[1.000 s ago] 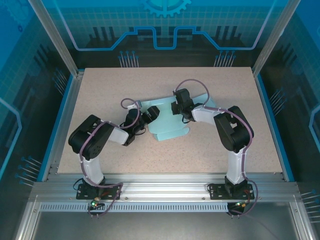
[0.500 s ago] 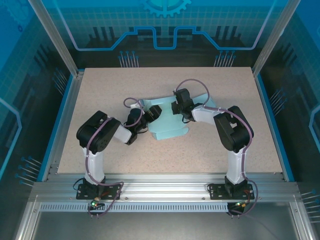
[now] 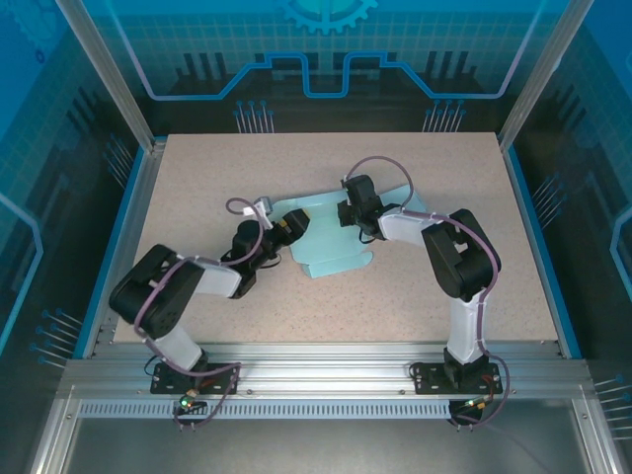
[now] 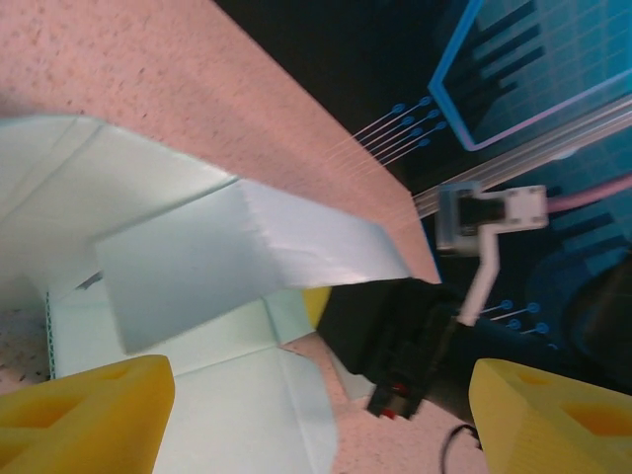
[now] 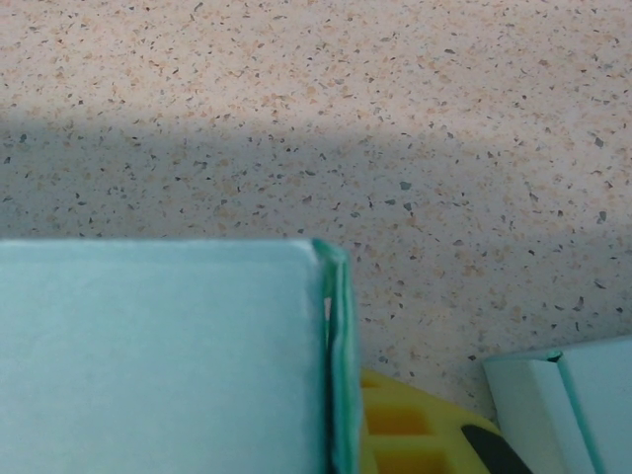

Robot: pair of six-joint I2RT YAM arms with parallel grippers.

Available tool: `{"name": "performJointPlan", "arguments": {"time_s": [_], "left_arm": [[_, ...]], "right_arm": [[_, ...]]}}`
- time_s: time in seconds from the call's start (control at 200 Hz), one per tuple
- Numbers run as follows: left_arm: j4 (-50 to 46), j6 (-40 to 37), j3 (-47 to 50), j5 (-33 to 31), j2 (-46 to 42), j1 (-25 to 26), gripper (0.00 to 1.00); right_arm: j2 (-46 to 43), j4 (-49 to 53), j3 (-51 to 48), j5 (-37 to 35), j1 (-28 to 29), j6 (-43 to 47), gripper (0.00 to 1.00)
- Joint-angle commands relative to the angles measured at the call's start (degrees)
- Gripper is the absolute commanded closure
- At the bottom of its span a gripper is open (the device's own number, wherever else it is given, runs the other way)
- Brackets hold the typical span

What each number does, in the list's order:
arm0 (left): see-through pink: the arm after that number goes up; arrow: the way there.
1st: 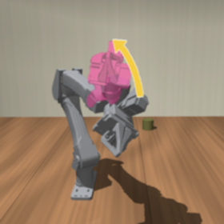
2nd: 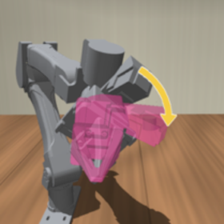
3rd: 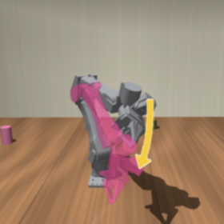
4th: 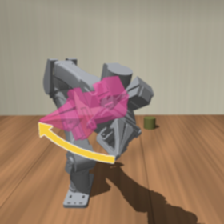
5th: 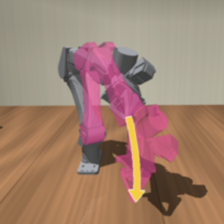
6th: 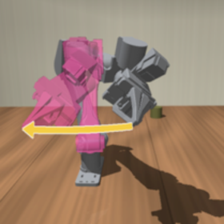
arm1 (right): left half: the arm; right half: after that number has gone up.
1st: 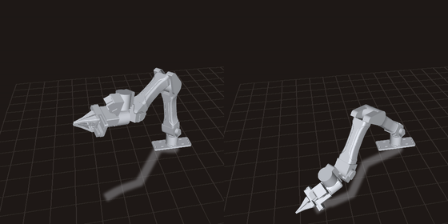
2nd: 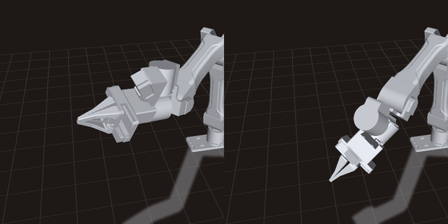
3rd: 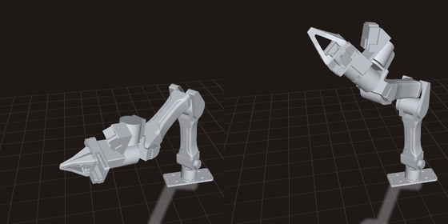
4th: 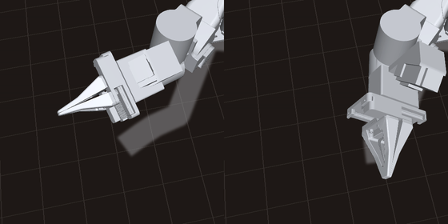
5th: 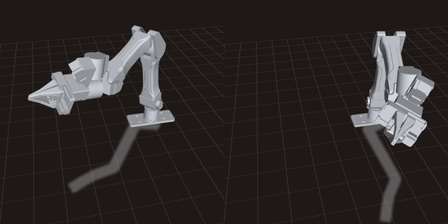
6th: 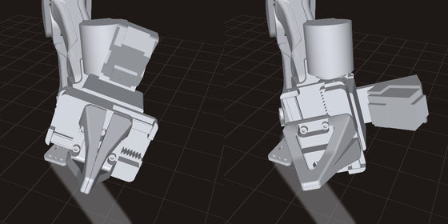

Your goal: Fold the paper box

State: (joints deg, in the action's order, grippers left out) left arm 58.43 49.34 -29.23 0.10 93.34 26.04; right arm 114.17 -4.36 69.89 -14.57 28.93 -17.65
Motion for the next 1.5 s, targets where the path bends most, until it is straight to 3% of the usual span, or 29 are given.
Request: {"name": "performJointPlan", "arguments": {"time_s": [0.0,0.15,0.31,0.405,0.515,0.665,1.021,1.491], "left_arm": [[-5.3,-2.0,3.0,0.7,-5.8,0.1,0.21],[-18.4,-6.4,3.2,-4.4,-16.8,0.0,0.23],[-40.7,-17.3,-2.5,-17.1,-27.7,-1.6,0.24],[-46.1,-21.0,-4.5,-21.2,-29.9,-5.2,0.31],[-50.6,-23.0,-8.0,-19.6,-27.0,-11.0,0.38],[-50.3,-26.4,-12.4,-18.1,-18.0,-14.4,0.52],[-37.4,-28.8,-19.1,-6.8,2.6,-15.1,0.56],[-36.5,-32.2,-18.6,-4.8,4.5,-6.4,0.56]], "right_arm": [[3.3,6.0,-0.3,2.3,1.1,-0.9,1.00],[3.1,6.3,-0.2,2.3,1.1,-0.8,1.00],[3.0,6.3,-0.3,2.2,1.1,-0.8,1.00],[3.0,6.0,-0.4,2.5,1.1,-1.0,1.00],[3.0,6.0,-0.3,2.8,1.1,-1.0,1.00],[2.9,6.3,-0.4,2.6,1.1,-1.1,1.00],[2.9,6.3,-0.4,2.5,1.1,-0.8,1.00],[3.6,6.8,0.3,2.7,1.1,-1.0,1.00]]}}
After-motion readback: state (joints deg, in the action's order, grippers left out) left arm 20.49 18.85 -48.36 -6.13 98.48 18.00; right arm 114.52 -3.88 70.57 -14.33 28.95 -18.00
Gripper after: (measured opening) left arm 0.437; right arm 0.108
